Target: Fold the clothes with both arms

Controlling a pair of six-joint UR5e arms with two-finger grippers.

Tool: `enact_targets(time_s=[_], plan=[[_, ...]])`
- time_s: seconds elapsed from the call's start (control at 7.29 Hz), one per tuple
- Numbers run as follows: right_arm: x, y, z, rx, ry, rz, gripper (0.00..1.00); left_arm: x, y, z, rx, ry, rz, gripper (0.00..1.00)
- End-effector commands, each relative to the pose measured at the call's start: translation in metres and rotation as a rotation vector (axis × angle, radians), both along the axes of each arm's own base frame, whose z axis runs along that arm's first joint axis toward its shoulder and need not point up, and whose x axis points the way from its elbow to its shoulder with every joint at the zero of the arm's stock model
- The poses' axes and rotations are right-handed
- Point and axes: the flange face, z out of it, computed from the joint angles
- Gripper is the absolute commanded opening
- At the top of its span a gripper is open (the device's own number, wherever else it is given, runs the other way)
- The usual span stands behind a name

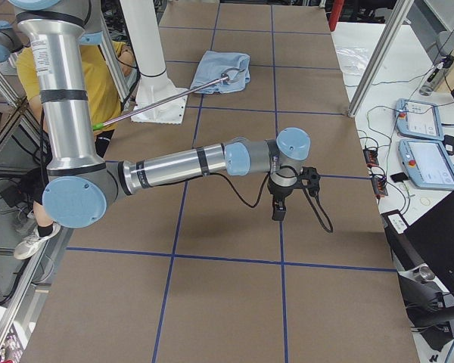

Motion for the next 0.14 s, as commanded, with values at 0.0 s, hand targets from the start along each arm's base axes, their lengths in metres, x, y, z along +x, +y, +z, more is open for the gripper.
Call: enact_targets(time_s=[0.0], plan=[[-0.0001,0.0001,-0.0006,0.000,-0.001,0.000,1.00,0.0000,-0.0004,-0.0008,0.002,0.000,0.000,1.00]])
